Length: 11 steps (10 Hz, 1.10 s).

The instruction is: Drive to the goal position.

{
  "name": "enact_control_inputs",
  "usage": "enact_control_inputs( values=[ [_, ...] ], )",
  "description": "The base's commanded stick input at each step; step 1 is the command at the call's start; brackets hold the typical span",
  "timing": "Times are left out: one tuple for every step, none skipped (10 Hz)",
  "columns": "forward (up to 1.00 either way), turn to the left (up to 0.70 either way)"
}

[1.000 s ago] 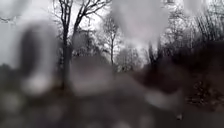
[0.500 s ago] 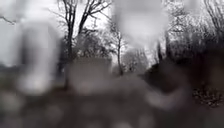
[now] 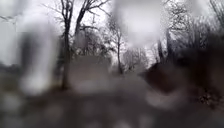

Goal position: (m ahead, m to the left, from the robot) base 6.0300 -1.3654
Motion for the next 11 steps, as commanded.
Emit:
enact_control_inputs(
  values=[
    [0.85,0.0],
    [0.85,0.0],
    [0.85,0.0],
    [0.85,0.0],
    [0.85,0.0],
    [0.85,0.0],
    [0.85,0.0],
    [0.85,0.0],
    [0.85,0.0],
    [0.85,0.0],
    [0.85,0.0]
  ],
)
